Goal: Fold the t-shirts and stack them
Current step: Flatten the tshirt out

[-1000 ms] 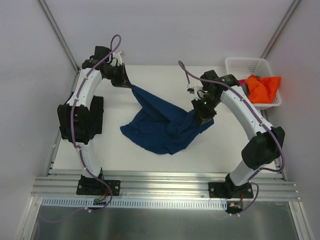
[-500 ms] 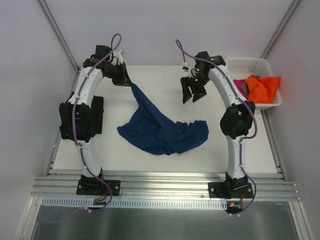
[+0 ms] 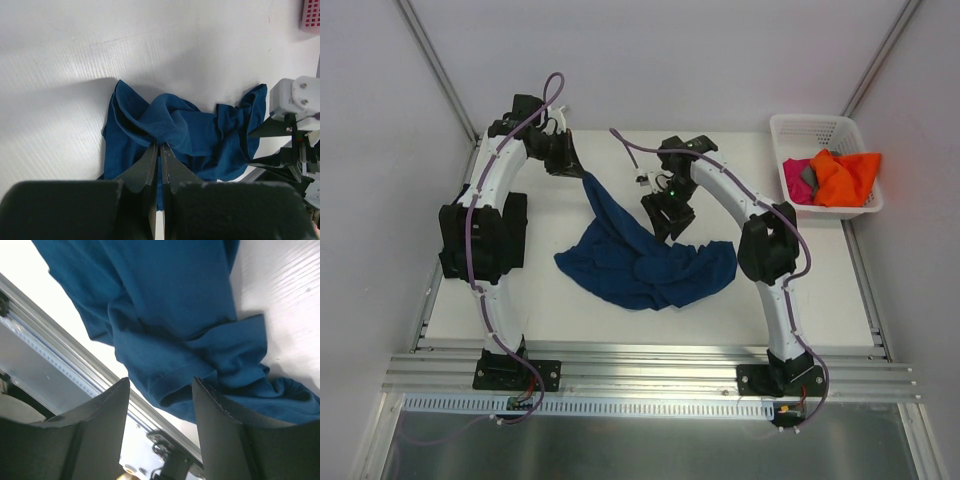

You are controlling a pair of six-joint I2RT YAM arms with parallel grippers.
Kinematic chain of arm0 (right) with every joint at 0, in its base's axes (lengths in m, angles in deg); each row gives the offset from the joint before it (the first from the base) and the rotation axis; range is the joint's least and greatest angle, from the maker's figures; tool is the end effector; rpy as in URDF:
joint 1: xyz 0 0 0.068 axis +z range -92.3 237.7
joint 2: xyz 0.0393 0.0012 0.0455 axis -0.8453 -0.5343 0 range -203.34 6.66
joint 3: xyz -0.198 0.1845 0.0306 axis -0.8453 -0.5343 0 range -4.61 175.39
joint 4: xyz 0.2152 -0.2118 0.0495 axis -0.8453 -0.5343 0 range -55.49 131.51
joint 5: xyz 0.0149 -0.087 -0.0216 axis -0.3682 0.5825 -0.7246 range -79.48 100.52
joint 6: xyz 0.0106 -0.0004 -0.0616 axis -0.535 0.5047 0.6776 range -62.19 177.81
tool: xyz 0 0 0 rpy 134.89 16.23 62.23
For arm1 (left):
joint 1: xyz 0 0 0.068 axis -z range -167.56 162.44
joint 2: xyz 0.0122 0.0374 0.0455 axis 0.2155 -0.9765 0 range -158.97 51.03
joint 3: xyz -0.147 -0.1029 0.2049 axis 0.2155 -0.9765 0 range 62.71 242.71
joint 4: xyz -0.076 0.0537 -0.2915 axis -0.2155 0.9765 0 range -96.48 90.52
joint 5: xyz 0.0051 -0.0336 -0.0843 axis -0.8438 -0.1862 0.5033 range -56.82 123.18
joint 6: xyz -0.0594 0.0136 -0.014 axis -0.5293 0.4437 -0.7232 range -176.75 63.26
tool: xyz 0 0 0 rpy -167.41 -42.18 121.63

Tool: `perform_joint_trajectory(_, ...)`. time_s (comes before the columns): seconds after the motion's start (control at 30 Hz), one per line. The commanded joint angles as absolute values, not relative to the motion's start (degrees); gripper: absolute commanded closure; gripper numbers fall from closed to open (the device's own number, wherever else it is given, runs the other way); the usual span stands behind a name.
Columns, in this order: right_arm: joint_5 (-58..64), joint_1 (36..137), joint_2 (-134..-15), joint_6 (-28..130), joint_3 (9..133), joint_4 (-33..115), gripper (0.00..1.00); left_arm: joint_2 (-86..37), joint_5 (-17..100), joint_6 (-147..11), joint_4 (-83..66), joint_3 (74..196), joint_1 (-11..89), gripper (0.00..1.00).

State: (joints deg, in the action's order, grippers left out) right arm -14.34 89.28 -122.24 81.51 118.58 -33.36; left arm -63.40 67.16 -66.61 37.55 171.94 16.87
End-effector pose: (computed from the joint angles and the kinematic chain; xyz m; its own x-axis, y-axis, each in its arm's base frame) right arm 0.4166 0.2795 0.2337 -0.5551 -0.7693 -0.3165 -0.8265 0.4672 0.3139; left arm 0.4958 -0.0650 0.3007 -0.8172 -0.0793 -0.5709 0.2921 0.7968 -0.5289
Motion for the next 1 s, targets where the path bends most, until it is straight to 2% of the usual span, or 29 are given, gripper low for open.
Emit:
perform_joint_trajectory(0.0,-14.26,90.13,-117.70,86.89,116.77,-39.69,0.44,-63.57,67.20,-66.76,37.64,173.80,16.49,1.00)
perform_joint_trajectory(0.23,-15.83,92.24,-122.00,90.85,118.25,-40.49,0.42,-64.28,66.85,-66.94,37.56,175.30,16.22,1.00)
perform_joint_trajectory(0.5,-17.95,94.44,-130.44,91.73,125.29,-40.40,0.41,-63.05,66.67,-67.12,37.56,174.68,15.08,1.00)
perform_joint_trajectory(0.83,-17.78,94.97,-130.45,93.14,124.85,-41.37,0.43,-62.70,65.79,-67.12,37.47,174.68,14.90,1.00)
perform_joint_trajectory(0.9,-18.04,94.80,-129.66,93.66,124.24,-41.80,0.61,-62.96,65.88,-67.20,37.21,174.77,14.90,1.00)
perform_joint_trajectory(0.93,-18.04,94.71,-129.57,93.75,124.15,-41.72,0.77,-62.96,65.88,-67.38,37.20,174.86,14.90,1.00)
perform_joint_trajectory(0.97,-17.61,94.45,-128.96,93.58,124.06,-41.72,0.99,-63.14,65.79,-67.29,37.20,175.12,14.90,1.00)
